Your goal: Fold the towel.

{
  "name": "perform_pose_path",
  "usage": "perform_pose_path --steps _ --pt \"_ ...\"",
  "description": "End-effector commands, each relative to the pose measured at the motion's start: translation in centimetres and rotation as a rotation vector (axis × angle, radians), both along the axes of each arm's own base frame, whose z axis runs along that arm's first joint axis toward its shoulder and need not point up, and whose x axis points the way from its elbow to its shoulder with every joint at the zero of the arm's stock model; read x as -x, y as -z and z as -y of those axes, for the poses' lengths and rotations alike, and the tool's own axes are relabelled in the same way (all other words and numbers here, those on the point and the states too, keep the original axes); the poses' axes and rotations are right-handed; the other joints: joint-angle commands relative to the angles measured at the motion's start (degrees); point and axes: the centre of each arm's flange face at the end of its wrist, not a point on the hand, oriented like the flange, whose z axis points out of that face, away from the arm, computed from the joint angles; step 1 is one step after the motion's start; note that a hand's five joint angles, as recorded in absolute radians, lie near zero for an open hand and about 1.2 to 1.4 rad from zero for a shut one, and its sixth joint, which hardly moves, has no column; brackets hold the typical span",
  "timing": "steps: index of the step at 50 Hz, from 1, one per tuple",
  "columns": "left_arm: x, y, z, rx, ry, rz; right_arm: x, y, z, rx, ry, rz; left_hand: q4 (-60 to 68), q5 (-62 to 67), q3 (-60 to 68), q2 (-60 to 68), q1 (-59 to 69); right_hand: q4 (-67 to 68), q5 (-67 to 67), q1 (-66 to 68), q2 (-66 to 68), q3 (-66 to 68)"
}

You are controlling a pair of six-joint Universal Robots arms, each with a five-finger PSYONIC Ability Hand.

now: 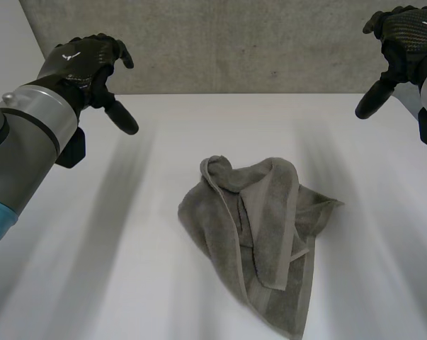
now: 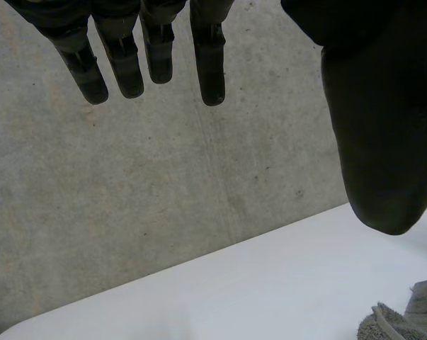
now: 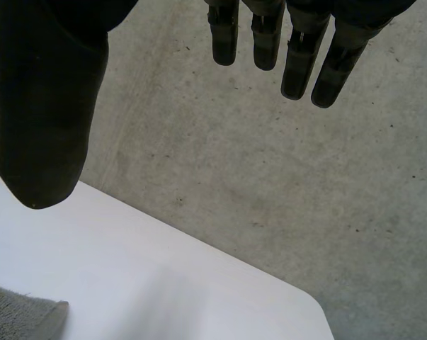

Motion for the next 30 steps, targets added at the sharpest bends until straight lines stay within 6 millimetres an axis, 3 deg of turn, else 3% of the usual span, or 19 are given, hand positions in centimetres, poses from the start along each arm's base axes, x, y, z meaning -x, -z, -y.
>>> perform_pose_path --steps 1,6,7,8,9,10,11,12,13,14,15,16,17,18,22,26,27,28,30 --pt "0.2 0.8 -0.1 -0.015 0.013 0.007 -0.6 0.4 -0.1 0.005 -0.043 -0.007 -2.79 -1.08 -2.35 -2.10 -2.65 -3.86 -2.96 -2.51 -3.99 -3.73" --pt "1.6 2.6 -0.6 -0.052 0.070 0.029 -2.0 1.0 -0.2 0.027 -0.185 -0.075 -2.62 -0.91 -2.17 -1.92 -2.48 -3.86 -2.96 -2.51 -3.99 -3.73" --pt "1.6 2.6 -0.6 -0.052 0.070 0.029 -2.6 2.1 -0.2 0.012 -0.256 -0.136 -2.62 -0.91 -2.17 -1.92 -2.48 -3.86 -2.96 -2.51 -3.99 -3.73" --pt "2.5 4.0 -0.8 -0.083 0.104 0.045 -3.4 4.0 0.0 -0.016 -0.326 -0.215 -2.62 -0.91 -2.17 -1.92 -2.48 -3.86 -2.96 -2.51 -3.99 -3.73" --pt "3.5 5.6 -1.1 -0.119 0.139 0.060 -3.4 4.1 0.0 -0.016 -0.327 -0.216 -2.79 -1.07 -2.34 -2.09 -2.65 -3.86 -2.96 -2.51 -3.99 -3.73" --pt "3.5 5.6 -1.1 -0.119 0.139 0.060 -4.1 6.3 0.1 -0.049 -0.394 -0.296 -2.79 -1.07 -2.34 -2.09 -2.65 -3.86 -2.96 -2.51 -3.99 -3.73" --pt "4.3 6.9 -1.3 -0.145 0.163 0.070 -4.5 8.3 0.3 -0.076 -0.429 -0.379 -2.79 -1.07 -2.34 -2.09 -2.65 -3.86 -2.96 -2.51 -3.99 -3.73" --pt "5.0 8.1 -1.5 -0.165 0.180 0.084 -4.5 8.3 0.3 -0.076 -0.429 -0.380 -2.96 -1.24 -2.51 -2.26 -2.81 -3.86 -2.96 -2.51 -3.99 -3.73" --pt "5.0 8.1 -1.5 -0.165 0.180 0.084 -4.9 10.0 0.5 -0.096 -0.446 -0.450 -2.96 -1.24 -2.51 -2.26 -2.82 -3.86 -2.96 -2.51 -3.99 -3.73" --pt "5.6 9.4 -1.6 -0.185 0.189 0.095 -5.5 11.5 0.3 -0.115 -0.469 -0.504 -3.12 -1.41 -2.67 -2.43 -2.98 -3.86 -2.96 -2.51 -3.99 -3.73" --pt "5.6 9.4 -1.6 -0.186 0.189 0.095 -5.5 11.5 0.3 -0.116 -0.469 -0.505 -3.13 -1.41 -2.68 -2.43 -2.98 -3.86 -2.96 -2.51 -3.99 -3.73" --pt "6.0 10.6 -1.5 -0.205 0.197 0.104 -6.5 13.1 -0.1 -0.136 -0.494 -0.534 -3.29 -1.58 -2.84 -2.60 -3.15 -3.86 -2.96 -2.51 -3.99 -3.73" --pt "6.5 11.6 -1.5 -0.213 0.206 0.106 -6.5 13.1 -0.1 -0.136 -0.494 -0.534 -3.29 -1.58 -2.84 -2.60 -3.15 -3.86 -2.96 -2.51 -3.99 -3.73" --pt "6.5 11.6 -1.5 -0.213 0.206 0.106 -7.2 14.8 -0.2 -0.168 -0.509 -0.545 -3.29 -1.58 -2.84 -2.60 -3.15 -3.86 -2.96 -2.51 -3.99 -3.73" --pt "7.8 14.0 -0.4 -0.207 0.206 0.078 -8.6 18.7 1.6 -0.133 -0.498 -0.543 -3.13 -1.41 -2.68 -2.43 -2.99 -3.86 -2.96 -2.51 -3.99 -3.73" --pt "8.8 15.2 0.4 -0.195 0.199 0.053 -9.3 20.7 2.7 -0.081 -0.473 -0.543 -2.96 -1.24 -2.51 -2.26 -2.82 -3.34 -2.44 -1.98 -3.47 -3.21" --pt "9.2 15.8 0.8 -0.194 0.190 0.055 -9.4 21.7 3.1 -0.071 -0.460 -0.544 -2.96 -1.24 -2.51 -2.26 -2.82 6.88 7.78 8.24 6.75 7.01" --pt "9.5 16.5 1.2 -0.196 0.173 0.056 -9.4 21.7 3.1 -0.070 -0.460 -0.544 -2.79 -1.08 -2.34 -2.09 -2.65 6.99 7.89 8.34 6.85 7.11" --pt "9.7 17.0 1.7 -0.195 0.155 0.053 -9.5 22.6 3.5 -0.071 -0.443 -0.551 -2.79 -1.07 -2.34 -2.09 -2.65 39.61 40.51 40.97 39.48 39.74"
